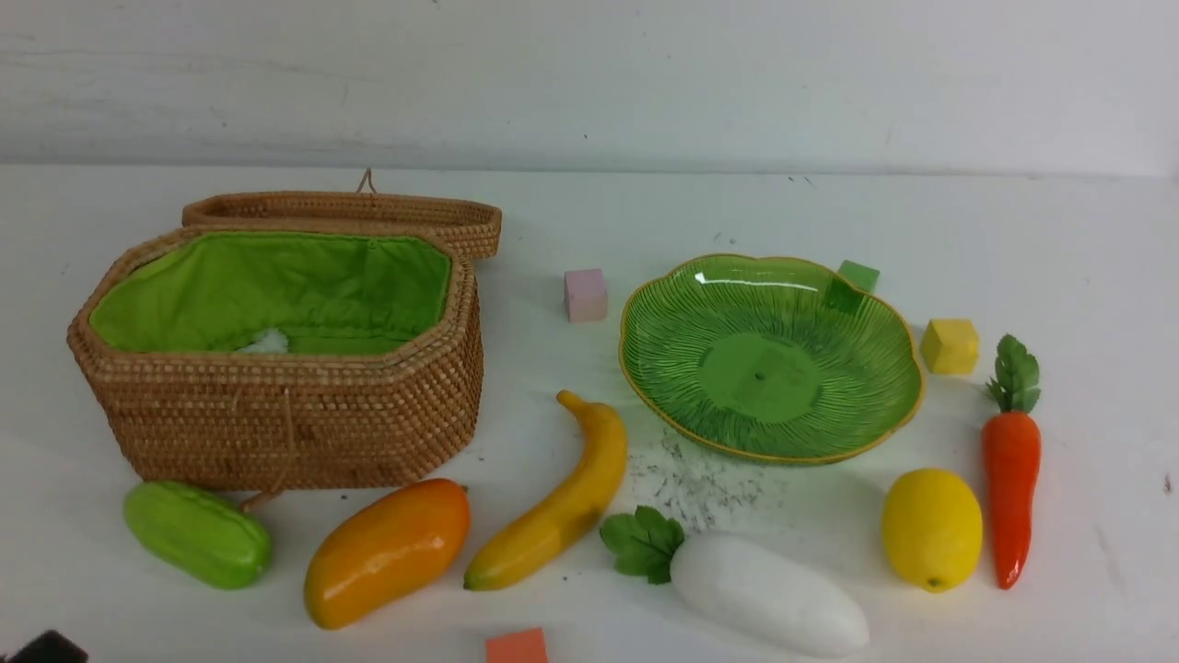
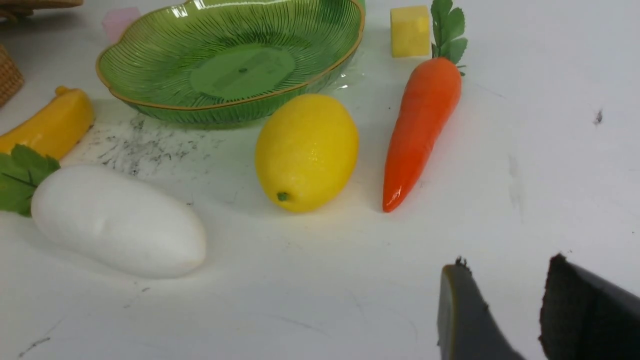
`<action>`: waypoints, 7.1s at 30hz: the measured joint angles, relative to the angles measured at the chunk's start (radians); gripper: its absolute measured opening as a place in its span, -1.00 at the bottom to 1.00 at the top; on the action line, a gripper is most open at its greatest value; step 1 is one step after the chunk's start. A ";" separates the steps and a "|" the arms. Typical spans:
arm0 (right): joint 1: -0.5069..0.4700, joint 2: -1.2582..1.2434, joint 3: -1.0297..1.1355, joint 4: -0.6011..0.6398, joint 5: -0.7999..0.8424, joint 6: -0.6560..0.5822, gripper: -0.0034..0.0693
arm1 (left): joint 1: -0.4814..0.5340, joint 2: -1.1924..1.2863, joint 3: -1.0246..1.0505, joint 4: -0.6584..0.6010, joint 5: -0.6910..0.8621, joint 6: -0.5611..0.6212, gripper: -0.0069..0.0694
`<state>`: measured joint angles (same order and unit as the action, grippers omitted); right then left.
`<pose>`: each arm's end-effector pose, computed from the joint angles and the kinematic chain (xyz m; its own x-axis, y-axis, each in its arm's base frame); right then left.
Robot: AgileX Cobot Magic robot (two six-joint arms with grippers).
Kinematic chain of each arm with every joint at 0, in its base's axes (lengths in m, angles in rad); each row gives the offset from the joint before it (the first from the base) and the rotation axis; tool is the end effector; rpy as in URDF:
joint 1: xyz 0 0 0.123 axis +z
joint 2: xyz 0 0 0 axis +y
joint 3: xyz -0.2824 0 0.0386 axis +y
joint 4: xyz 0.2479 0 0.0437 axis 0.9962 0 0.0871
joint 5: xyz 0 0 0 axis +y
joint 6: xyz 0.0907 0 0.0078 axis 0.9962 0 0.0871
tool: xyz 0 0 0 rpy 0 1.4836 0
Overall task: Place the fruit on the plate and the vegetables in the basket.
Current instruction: Take a chayote with your left arm and place it on the basket on the left.
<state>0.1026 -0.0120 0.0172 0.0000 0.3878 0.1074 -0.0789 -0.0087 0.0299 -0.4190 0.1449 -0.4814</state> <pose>0.0518 0.0053 0.1731 -0.3087 0.0760 -0.9481 -0.0697 0.9923 0.1022 0.0561 -0.0099 0.1914 -0.1485 -0.7705 -0.6199 0.0339 0.6225 -0.7819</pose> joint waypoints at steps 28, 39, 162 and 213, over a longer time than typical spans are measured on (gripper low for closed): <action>0.000 0.000 0.000 0.000 0.000 0.000 -0.25 | 0.000 0.659 -0.681 0.028 0.661 0.203 -0.85; 0.000 0.000 0.000 0.000 0.000 0.000 -0.25 | 0.000 1.073 -0.769 0.098 0.672 0.227 -0.85; 0.000 0.000 0.000 0.000 0.000 0.000 -0.25 | 0.000 1.160 -1.070 0.073 0.628 1.072 0.34; 0.000 0.000 0.000 0.000 -0.001 0.000 -0.25 | 0.000 1.518 -1.327 0.234 0.510 1.338 0.49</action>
<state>0.1026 -0.0120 0.0175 0.0000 0.3867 0.1074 -0.0789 1.5095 -1.2966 -0.1852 0.6551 0.8565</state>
